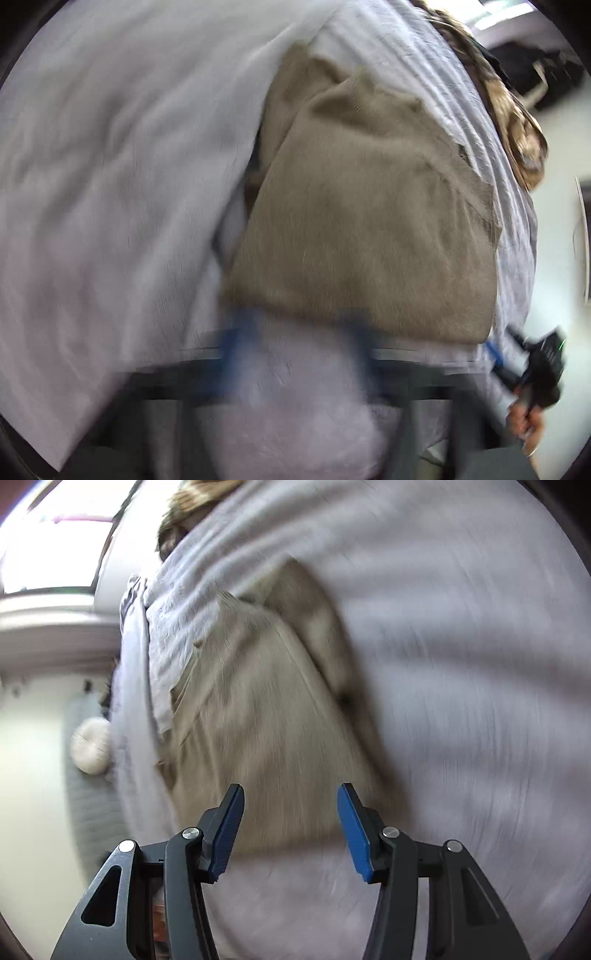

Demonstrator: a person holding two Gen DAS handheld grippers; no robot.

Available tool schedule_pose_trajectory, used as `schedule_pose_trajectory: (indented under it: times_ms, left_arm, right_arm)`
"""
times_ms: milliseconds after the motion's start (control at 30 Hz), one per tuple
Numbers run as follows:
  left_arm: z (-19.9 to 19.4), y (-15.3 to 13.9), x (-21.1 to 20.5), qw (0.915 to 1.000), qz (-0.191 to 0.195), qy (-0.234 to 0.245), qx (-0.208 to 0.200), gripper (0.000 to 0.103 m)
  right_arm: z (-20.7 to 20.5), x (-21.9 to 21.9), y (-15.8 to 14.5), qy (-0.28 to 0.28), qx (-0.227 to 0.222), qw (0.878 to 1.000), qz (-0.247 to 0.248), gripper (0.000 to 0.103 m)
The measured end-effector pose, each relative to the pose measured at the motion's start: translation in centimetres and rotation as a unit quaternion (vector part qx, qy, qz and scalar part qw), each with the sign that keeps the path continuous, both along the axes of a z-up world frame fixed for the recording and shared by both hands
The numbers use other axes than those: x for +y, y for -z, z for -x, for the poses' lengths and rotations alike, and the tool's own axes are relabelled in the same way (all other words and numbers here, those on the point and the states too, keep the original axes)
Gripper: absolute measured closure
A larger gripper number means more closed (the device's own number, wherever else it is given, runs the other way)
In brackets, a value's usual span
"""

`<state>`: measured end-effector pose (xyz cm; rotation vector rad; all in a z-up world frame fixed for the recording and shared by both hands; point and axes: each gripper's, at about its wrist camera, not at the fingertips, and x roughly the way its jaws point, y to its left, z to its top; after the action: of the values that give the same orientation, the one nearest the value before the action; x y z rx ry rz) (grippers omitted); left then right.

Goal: Fold small clothes

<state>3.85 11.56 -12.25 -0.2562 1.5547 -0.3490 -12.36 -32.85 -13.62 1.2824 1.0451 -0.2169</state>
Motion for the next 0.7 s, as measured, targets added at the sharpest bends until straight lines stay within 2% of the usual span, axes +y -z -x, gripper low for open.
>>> schedule_pose_trajectory:
  times_ms: [33, 133, 200, 333, 367, 400, 433, 467, 500, 567, 633, 700]
  left_arm:
    - [0.6, 0.2, 0.0, 0.9999, 0.002, -0.014, -0.007, 0.016]
    - [0.7, 1.3, -0.6, 0.9992, 0.029, -0.025, 0.013, 0.016]
    - [0.3, 1.7, -0.4, 0.9985, 0.035, -0.04, 0.013, 0.016]
    - [-1.0, 3.6, 0.5, 0.9919, 0.057, -0.108, 0.035, 0.016]
    - [-1.3, 4.0, 0.9, 0.9891, 0.063, -0.128, 0.037, 0.02]
    - [-1.6, 4.2, 1.2, 0.986, 0.071, -0.147, 0.035, 0.041]
    - [-1.8, 4.4, 1.4, 0.9844, 0.072, -0.156, 0.038, 0.058]
    - [-2.1, 4.6, 1.3, 0.984, 0.074, -0.157, 0.039, 0.092]
    - [-2.3, 4.4, 1.4, 0.9836, 0.084, -0.155, 0.038, 0.094]
    - [-2.2, 2.4, 1.3, 0.9883, 0.078, -0.131, 0.005, 0.094]
    - [-1.7, 0.1, 0.5, 0.9938, 0.061, -0.085, -0.038, 0.094]
    - [-1.1, -0.5, 0.6, 0.9957, 0.046, -0.062, -0.052, 0.094]
  right_arm:
    - [0.4, 0.6, 0.7, 0.011, 0.001, 1.0, -0.014, 0.047]
    - [2.6, 1.4, 2.6, 0.061, 0.011, 0.997, -0.041, 0.047]
    - [3.0, 1.4, 3.7, 0.092, -0.001, 0.994, -0.057, 0.047]
    - [2.3, 1.6, 5.4, 0.111, -0.001, 0.992, -0.067, 0.047]
    - [2.2, 1.7, 5.8, 0.121, -0.006, 0.99, -0.074, 0.047]
    - [2.3, 1.7, 6.1, 0.134, -0.012, 0.988, -0.082, 0.047]
    - [2.1, 1.6, 6.3, 0.143, -0.015, 0.986, -0.09, 0.05]
    - [1.9, 1.5, 6.6, 0.16, -0.02, 0.981, -0.106, 0.077]
    - [1.9, 1.3, 6.7, 0.168, -0.022, 0.979, -0.115, 0.094]
    - [1.6, 0.6, 5.7, 0.159, -0.03, 0.98, -0.115, 0.095]
    - [0.2, 0.3, 2.8, 0.105, -0.042, 0.991, -0.068, 0.095]
    - [-0.7, 0.3, 0.8, 0.061, -0.038, 0.997, -0.026, 0.095]
